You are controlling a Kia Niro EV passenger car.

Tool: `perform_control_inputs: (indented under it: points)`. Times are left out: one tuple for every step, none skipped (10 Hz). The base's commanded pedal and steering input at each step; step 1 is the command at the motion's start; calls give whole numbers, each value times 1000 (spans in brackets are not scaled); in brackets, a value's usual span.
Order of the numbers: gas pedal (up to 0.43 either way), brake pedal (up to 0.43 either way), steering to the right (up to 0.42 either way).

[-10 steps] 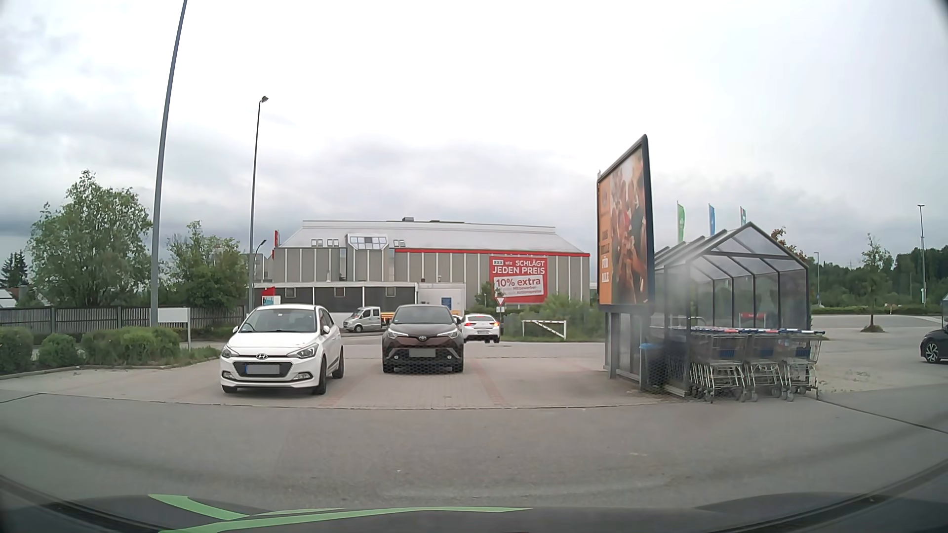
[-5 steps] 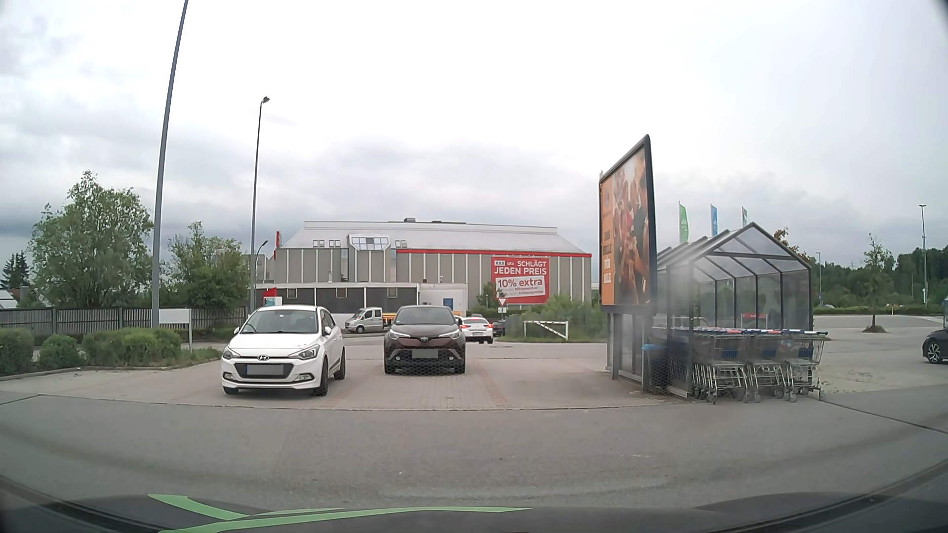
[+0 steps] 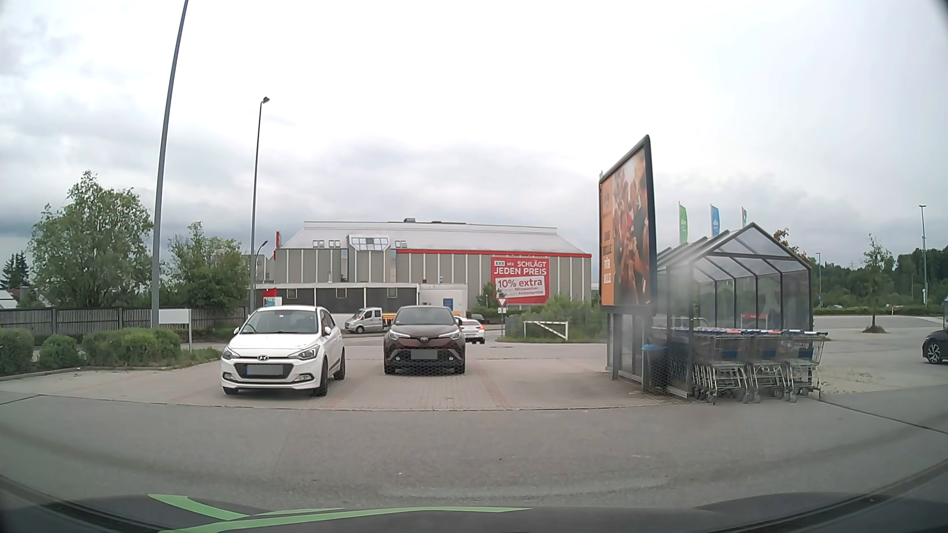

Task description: Follow the waypoints while adhering to traffic rules and regulations

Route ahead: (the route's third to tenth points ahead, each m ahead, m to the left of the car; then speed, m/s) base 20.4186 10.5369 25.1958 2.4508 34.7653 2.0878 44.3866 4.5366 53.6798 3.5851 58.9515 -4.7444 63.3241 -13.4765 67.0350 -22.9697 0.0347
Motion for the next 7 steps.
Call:
perform_control_inputs:
  points:
    - [0,262,-262]
    - [0,262,-262]
    - [0,262,-262]
    - [0,262,-262]
    - [0,268,-262]
    - [0,268,-262]
    - [0,268,-262]
